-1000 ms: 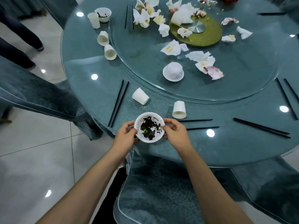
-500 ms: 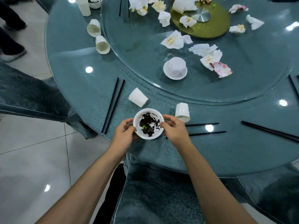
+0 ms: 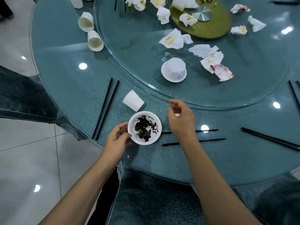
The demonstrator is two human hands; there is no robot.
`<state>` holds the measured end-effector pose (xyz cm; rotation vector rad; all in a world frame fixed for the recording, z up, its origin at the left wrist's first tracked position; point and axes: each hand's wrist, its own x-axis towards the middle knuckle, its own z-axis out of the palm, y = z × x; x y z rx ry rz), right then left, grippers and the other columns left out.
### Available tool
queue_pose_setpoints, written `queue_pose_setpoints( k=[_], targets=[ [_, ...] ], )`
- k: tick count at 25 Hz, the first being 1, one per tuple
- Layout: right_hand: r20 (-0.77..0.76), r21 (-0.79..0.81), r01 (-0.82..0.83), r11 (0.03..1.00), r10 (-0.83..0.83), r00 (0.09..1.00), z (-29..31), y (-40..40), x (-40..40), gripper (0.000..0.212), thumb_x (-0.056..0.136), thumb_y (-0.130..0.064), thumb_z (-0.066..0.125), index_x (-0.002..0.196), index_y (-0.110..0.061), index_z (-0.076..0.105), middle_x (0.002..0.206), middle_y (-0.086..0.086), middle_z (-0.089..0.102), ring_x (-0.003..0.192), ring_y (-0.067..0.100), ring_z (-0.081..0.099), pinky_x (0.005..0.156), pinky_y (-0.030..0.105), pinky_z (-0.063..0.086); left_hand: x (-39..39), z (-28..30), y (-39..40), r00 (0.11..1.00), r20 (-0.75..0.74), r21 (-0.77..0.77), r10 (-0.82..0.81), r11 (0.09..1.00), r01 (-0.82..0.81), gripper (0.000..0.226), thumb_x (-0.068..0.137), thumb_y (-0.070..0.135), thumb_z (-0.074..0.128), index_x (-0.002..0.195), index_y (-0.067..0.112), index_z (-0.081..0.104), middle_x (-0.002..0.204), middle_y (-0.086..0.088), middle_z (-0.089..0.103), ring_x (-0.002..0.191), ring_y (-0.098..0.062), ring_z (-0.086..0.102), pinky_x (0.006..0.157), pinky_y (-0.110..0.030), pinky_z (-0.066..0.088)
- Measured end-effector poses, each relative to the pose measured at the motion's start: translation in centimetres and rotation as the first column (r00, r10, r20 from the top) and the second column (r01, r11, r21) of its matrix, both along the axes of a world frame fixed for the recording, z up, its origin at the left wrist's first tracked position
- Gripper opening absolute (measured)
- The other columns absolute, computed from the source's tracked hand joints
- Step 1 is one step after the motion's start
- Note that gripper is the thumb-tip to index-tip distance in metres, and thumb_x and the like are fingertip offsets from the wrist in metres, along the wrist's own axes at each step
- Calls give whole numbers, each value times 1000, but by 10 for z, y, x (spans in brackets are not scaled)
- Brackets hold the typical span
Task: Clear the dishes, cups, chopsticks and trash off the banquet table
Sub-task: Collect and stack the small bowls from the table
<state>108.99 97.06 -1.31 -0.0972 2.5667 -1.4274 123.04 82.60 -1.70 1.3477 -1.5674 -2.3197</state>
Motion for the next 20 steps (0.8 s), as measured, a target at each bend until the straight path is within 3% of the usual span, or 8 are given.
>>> queue_pose_setpoints(
  k=[4, 8, 10, 15, 20],
  targets=[
    [-164, 135, -45, 990, 68, 984, 8, -21, -56, 37, 94, -11, 60, 131, -14, 64, 122, 6, 64, 109, 19, 59, 100, 31, 46, 0, 2, 0, 1000, 5, 1, -14, 1000, 14, 41, 95, -13, 46, 133, 0, 55, 124, -20, 66, 97, -26, 66, 73, -23, 60],
    [-187, 363, -122, 924, 201, 962, 1, -33, -97, 56, 95, -19, 59, 149, -14, 45, 151, 9, 45, 134, 30, 42, 114, 37, 32, 0, 1, -1, 1000, 10, 14, -15, 1000, 15, 40, 96, -12, 46, 132, 2, 56, 124, -18, 67, 98, -25, 66, 80, -30, 59],
    [-159, 495, -170, 852, 281, 947, -3, -38, -113, 67, 95, -24, 58, 157, -17, 32, 162, 8, 31, 145, 31, 31, 120, 43, 27, 0, 1, -1, 1000, 6, 17, -13, 1000, 13, 40, 96, -12, 46, 131, 2, 56, 122, -18, 67, 95, -24, 67, 77, -27, 60],
    [-75, 674, -228, 703, 372, 925, -15, -41, -135, 77, 94, -30, 57, 160, -17, 20, 168, 7, 17, 154, 29, 17, 124, 49, 15, 0, -3, -3, 1000, 14, 1, -17, 1000, 17, 39, 96, -12, 46, 130, 4, 58, 119, -16, 69, 92, -22, 68, 72, -24, 61],
    [-150, 695, -205, 689, 417, 896, -27, -31, -114, 76, 88, -32, 62, 156, -19, 30, 163, 6, 30, 150, 28, 28, 122, 48, 17, 1, -7, -3, 999, 18, -37, -32, 999, 33, 38, 95, -10, 48, 122, 13, 62, 120, -11, 70, 98, -23, 69, 86, -35, 59]
  ],
)
